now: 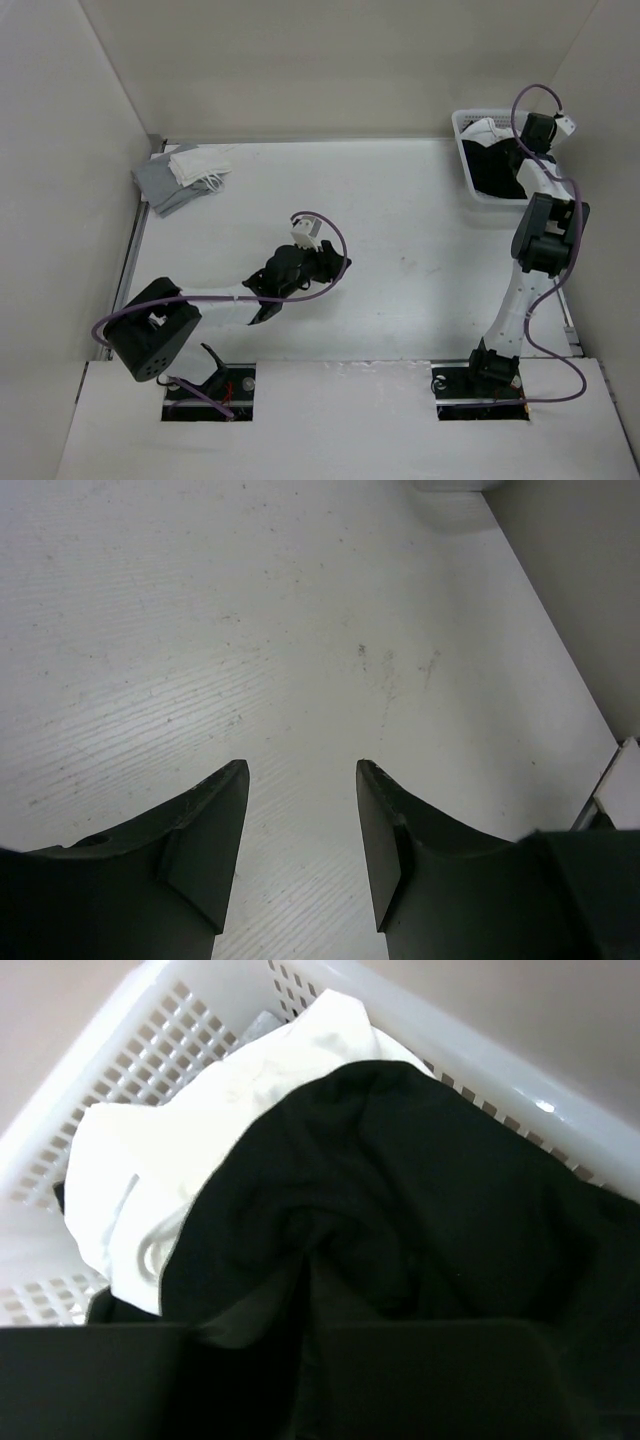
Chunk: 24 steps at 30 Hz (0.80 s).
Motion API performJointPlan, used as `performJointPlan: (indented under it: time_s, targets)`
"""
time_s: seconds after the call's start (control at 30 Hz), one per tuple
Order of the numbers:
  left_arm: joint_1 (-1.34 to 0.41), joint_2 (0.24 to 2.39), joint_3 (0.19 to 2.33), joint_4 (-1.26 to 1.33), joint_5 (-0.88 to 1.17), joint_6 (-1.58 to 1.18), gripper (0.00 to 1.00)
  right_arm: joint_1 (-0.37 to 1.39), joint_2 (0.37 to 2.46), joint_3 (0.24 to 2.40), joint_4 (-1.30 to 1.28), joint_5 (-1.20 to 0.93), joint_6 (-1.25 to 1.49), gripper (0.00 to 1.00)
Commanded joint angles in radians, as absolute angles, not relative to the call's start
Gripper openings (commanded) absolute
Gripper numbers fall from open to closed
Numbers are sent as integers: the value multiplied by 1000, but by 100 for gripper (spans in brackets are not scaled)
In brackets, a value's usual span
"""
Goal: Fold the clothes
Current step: Grab the tank top from the pile, then move the tank top to the center of the board
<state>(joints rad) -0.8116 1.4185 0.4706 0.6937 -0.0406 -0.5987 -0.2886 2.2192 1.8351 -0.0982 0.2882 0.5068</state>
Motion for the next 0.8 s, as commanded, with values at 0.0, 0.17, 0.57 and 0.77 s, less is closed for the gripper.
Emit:
performJointPlan:
  time_s: [0.0, 0.17, 0.57, 0.77]
  targets:
    - [-803, 1427, 457, 767, -26, -603, 46, -294, 2132, 1787, 46, 294, 502, 0]
    - [-806, 1425, 459, 772, -25, -603, 46, -243, 1817, 1468, 316, 337, 509, 0]
    - [-710, 1249, 420, 730, -28, -718, 46, 267, 990, 1285, 341, 305, 447, 0]
    - [-527, 1045, 397, 567, -35, -822, 49, 550, 933, 1300, 273, 276, 396, 2]
